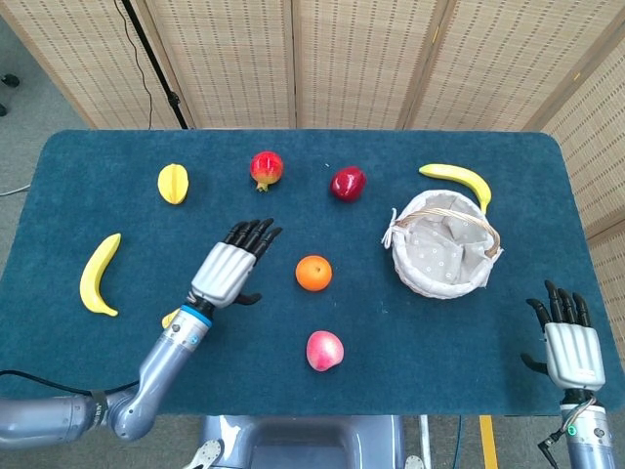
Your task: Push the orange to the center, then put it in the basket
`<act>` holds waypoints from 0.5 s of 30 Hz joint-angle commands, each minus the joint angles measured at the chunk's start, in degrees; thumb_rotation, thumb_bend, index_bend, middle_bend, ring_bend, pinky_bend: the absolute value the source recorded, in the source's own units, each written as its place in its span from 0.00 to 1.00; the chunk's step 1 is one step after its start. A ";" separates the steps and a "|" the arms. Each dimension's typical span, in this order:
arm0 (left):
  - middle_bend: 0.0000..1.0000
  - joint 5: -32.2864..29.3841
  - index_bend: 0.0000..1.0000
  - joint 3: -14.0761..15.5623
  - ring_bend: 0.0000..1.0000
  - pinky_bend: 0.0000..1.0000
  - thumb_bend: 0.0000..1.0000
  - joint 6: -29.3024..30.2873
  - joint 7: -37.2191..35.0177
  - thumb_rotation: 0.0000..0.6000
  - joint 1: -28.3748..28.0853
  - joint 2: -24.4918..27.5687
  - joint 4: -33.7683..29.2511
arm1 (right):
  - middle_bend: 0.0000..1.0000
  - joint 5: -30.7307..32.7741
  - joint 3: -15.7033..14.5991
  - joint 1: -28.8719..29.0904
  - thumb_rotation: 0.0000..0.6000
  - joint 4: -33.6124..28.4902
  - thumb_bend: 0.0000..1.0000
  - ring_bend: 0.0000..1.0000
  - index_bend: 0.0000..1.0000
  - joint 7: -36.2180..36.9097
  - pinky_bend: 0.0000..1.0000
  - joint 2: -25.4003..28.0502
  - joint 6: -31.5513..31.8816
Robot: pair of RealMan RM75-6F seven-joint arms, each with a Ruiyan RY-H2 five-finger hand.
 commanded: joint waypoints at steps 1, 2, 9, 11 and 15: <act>0.00 0.55 0.00 1.86 0.00 0.08 0.00 2.83 -0.35 1.00 2.96 3.29 -2.14 | 0.02 -0.38 0.28 0.61 1.00 0.02 0.00 0.02 0.21 0.02 0.01 -0.12 -0.37; 0.00 0.92 0.00 2.21 0.00 0.08 0.00 3.27 -0.78 1.00 3.54 4.00 -2.57 | 0.02 -0.45 0.33 0.79 1.00 0.04 0.00 0.02 0.21 0.00 0.01 -0.14 -0.52; 0.00 4.55 0.00 5.21 0.00 0.08 0.00 8.52 -3.67 1.00 9.09 9.99 -5.55 | 0.02 -1.24 1.37 2.90 1.00 0.02 0.00 0.02 0.20 -0.63 0.01 -0.30 -1.70; 0.00 5.42 0.00 5.98 0.00 0.08 0.00 9.94 -4.43 1.00 10.59 11.11 -6.07 | 0.02 -1.32 1.81 3.38 1.00 -0.21 0.00 0.02 0.20 -1.03 0.01 -0.19 -1.68; 0.00 7.11 0.00 7.77 0.00 0.08 0.00 12.14 -6.30 1.00 13.59 13.07 -6.34 | 0.02 -2.66 2.46 4.00 1.00 -2.20 0.00 0.02 0.18 -2.02 0.01 0.81 -0.51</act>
